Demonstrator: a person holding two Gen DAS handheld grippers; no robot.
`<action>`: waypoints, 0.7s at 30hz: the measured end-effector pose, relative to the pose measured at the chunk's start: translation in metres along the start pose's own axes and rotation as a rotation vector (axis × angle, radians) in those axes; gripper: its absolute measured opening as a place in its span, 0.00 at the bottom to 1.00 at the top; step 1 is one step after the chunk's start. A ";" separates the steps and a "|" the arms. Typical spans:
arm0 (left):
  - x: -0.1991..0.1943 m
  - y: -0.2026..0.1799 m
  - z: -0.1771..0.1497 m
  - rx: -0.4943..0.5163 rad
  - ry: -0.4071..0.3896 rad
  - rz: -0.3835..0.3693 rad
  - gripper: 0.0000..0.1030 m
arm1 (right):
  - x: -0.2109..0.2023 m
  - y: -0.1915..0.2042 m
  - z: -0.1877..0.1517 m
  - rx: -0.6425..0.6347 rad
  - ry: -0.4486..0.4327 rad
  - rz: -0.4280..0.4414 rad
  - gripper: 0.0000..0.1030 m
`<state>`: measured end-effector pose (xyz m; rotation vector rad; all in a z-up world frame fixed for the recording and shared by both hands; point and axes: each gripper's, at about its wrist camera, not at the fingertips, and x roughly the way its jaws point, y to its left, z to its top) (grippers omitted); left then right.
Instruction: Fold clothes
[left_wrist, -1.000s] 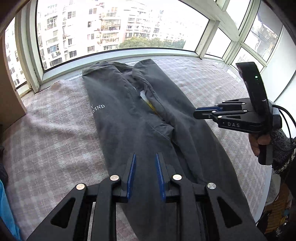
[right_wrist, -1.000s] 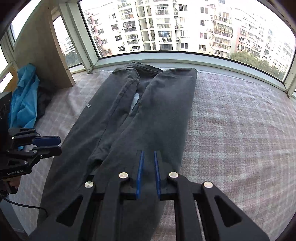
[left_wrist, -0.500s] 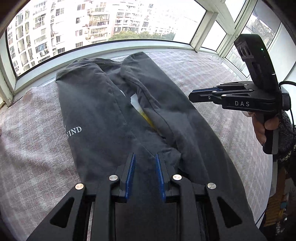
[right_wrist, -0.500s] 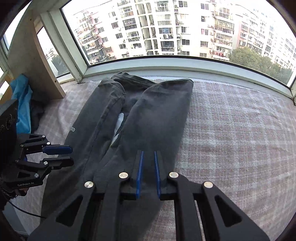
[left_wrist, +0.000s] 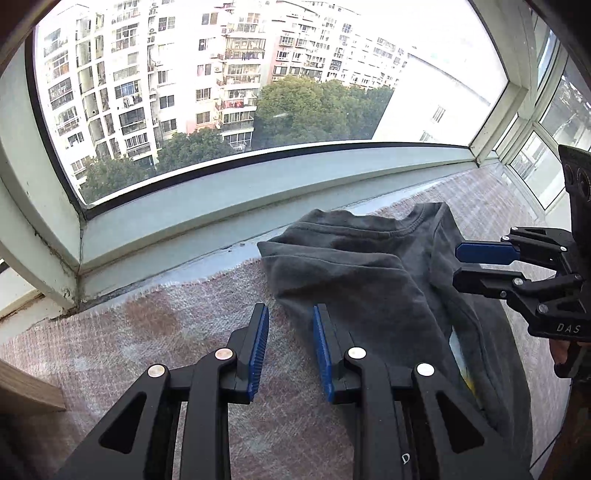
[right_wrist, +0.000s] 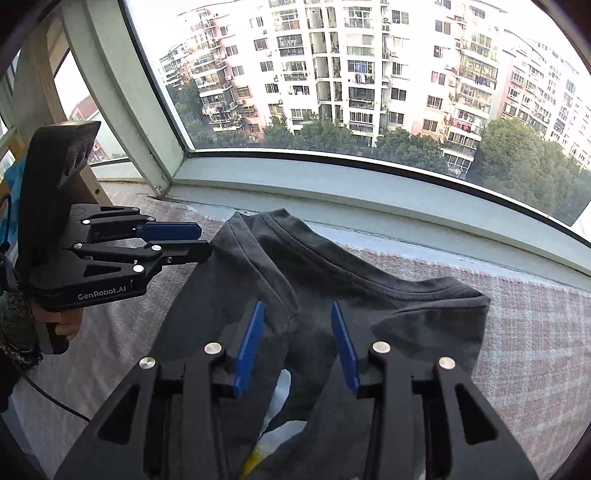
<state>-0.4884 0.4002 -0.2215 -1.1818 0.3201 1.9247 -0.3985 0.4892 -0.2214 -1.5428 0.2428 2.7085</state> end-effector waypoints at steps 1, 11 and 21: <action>0.001 0.001 0.003 0.013 0.001 0.001 0.22 | 0.009 0.000 0.003 0.000 0.021 -0.010 0.37; -0.007 -0.009 0.005 0.112 -0.011 -0.006 0.22 | 0.005 -0.004 0.000 0.031 -0.005 0.122 0.07; 0.022 -0.042 0.017 0.257 0.031 -0.053 0.22 | 0.035 -0.017 -0.003 0.071 0.055 0.043 0.14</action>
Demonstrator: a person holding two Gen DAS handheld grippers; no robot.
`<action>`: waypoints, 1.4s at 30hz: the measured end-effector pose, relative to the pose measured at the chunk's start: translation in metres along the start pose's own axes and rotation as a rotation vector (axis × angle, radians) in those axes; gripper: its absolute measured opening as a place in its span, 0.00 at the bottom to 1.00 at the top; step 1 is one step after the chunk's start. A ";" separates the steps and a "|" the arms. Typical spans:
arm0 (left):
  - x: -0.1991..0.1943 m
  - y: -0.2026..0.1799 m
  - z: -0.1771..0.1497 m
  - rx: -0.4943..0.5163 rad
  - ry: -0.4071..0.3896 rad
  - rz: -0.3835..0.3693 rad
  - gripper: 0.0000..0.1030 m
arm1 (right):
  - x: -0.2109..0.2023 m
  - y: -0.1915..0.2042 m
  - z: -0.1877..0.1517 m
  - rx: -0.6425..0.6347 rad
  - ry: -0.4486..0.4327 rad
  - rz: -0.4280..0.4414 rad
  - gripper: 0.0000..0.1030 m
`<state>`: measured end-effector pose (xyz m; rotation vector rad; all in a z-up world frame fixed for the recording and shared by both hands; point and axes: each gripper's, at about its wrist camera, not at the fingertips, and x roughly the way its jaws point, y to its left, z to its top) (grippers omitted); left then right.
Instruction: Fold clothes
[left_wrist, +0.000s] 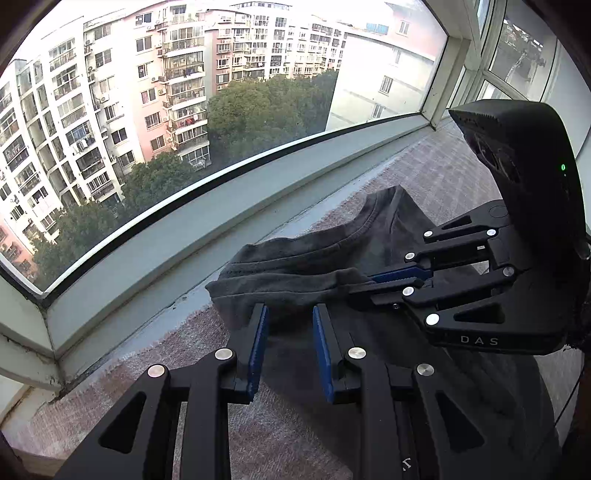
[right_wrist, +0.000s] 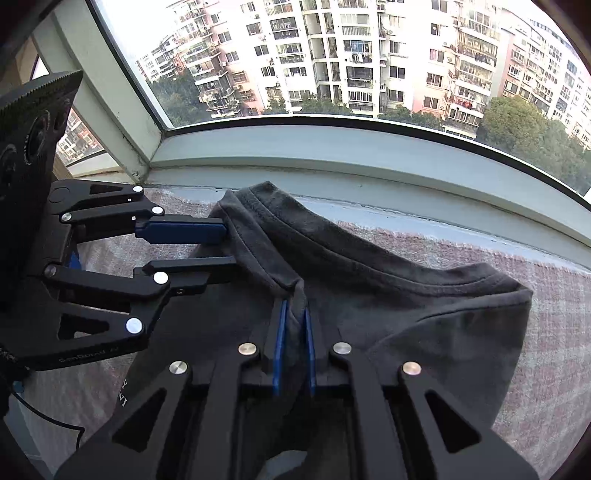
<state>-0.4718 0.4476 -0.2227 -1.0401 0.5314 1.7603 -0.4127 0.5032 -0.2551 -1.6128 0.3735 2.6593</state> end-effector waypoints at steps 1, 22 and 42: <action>0.010 0.001 0.001 0.014 0.022 0.026 0.22 | -0.006 -0.003 0.001 0.014 -0.008 -0.009 0.18; -0.059 -0.102 -0.129 0.012 0.145 -0.228 0.23 | -0.096 0.011 -0.144 -0.011 -0.009 -0.025 0.22; -0.216 -0.270 -0.347 -0.129 0.196 -0.243 0.22 | -0.203 0.119 -0.442 -0.027 0.071 0.071 0.22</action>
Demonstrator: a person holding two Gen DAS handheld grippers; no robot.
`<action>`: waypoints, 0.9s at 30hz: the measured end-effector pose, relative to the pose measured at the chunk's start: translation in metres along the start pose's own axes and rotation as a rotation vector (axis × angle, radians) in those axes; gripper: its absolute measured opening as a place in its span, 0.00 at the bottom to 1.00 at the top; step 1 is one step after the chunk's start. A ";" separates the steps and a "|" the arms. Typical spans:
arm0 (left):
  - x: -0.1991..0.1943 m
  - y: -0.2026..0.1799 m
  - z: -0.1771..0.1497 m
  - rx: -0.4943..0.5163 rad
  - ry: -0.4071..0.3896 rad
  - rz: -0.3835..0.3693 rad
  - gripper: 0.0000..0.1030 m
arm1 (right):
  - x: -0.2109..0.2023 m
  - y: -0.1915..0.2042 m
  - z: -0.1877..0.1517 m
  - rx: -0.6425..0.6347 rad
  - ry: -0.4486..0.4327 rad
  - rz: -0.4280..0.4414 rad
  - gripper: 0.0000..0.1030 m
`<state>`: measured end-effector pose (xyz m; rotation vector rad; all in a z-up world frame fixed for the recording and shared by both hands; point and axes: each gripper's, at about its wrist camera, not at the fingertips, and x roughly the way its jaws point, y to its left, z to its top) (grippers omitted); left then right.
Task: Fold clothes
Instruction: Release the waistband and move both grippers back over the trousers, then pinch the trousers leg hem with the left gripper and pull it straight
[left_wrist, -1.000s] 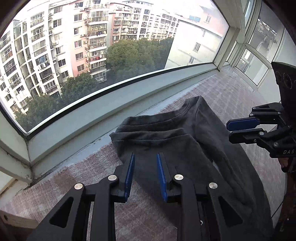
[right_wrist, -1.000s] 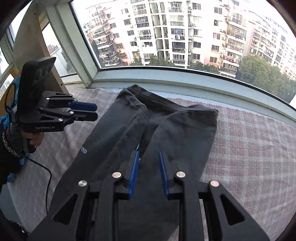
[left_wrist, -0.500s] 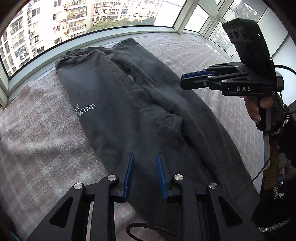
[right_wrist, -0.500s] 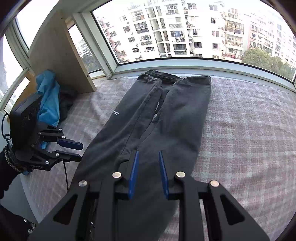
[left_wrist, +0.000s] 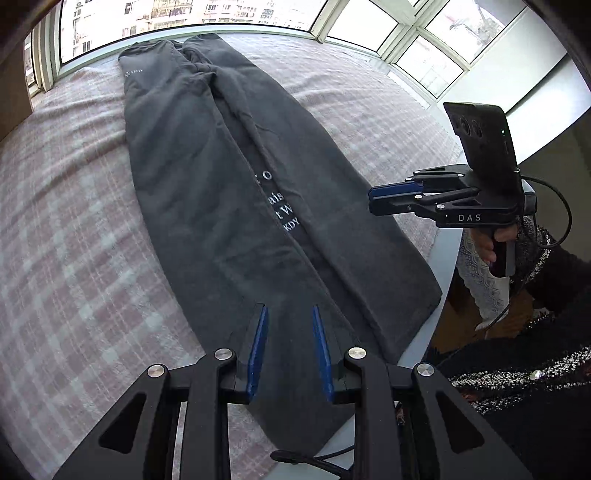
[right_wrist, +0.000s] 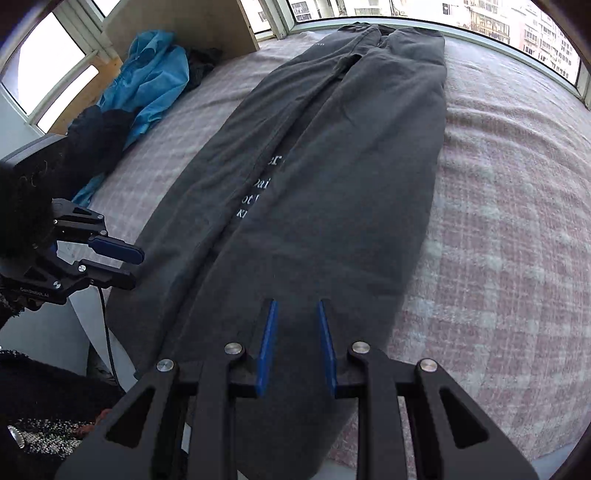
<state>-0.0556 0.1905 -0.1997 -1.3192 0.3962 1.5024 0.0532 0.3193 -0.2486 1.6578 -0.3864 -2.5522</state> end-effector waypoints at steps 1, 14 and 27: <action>0.009 -0.004 -0.011 0.007 0.023 0.003 0.22 | -0.004 0.005 -0.009 -0.007 -0.012 -0.022 0.22; -0.034 -0.027 -0.078 0.041 -0.086 0.065 0.27 | -0.021 0.059 0.016 0.106 -0.148 0.010 0.22; 0.025 -0.084 -0.052 -0.006 -0.132 0.162 0.30 | 0.060 0.033 0.138 0.068 0.039 -0.070 0.22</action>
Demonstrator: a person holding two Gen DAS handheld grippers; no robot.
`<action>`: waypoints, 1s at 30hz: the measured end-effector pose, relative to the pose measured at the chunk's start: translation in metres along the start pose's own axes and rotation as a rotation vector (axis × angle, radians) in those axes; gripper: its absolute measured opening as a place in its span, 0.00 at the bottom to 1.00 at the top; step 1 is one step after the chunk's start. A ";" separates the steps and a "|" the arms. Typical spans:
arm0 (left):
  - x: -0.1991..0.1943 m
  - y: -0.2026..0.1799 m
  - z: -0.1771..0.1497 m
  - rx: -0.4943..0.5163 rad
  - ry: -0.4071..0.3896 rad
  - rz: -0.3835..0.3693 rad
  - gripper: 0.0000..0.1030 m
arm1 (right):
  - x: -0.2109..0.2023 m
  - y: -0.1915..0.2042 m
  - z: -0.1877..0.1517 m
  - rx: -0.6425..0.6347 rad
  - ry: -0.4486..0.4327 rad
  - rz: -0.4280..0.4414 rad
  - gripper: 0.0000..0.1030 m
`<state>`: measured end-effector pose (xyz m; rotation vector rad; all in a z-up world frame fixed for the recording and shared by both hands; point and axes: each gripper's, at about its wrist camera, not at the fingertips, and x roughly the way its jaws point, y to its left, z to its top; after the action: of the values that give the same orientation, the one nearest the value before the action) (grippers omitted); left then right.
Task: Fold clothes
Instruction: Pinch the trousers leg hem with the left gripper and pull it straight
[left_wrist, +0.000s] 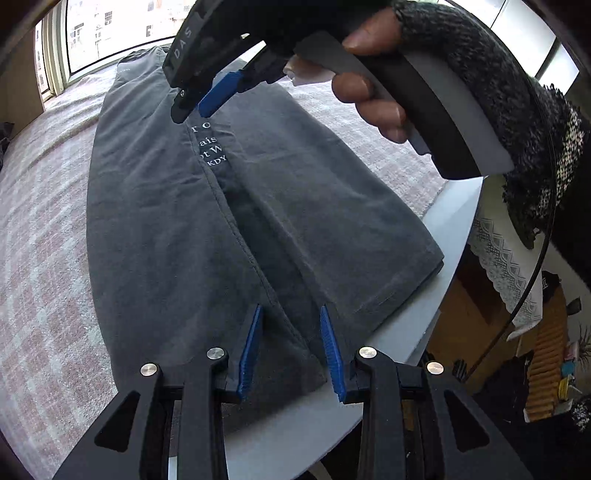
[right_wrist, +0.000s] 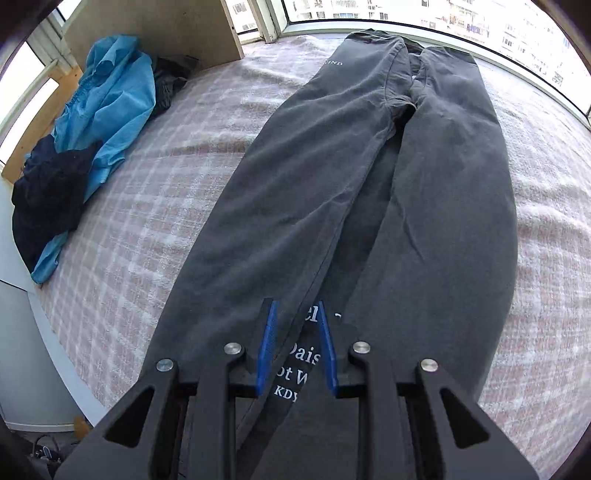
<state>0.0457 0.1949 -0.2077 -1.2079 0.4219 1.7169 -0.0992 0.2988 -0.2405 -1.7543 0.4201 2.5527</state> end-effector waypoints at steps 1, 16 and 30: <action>0.000 -0.001 0.000 -0.003 -0.004 0.009 0.30 | 0.003 0.000 0.002 -0.004 0.009 0.007 0.22; -0.025 0.031 -0.008 -0.153 -0.029 -0.073 0.02 | -0.003 -0.005 0.005 -0.073 0.040 0.077 0.05; -0.037 0.027 -0.012 -0.138 0.012 -0.162 0.03 | -0.024 -0.015 0.009 -0.071 -0.023 -0.007 0.09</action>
<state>0.0308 0.1542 -0.1878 -1.3151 0.2091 1.6210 -0.0957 0.3180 -0.2185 -1.7429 0.3265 2.6118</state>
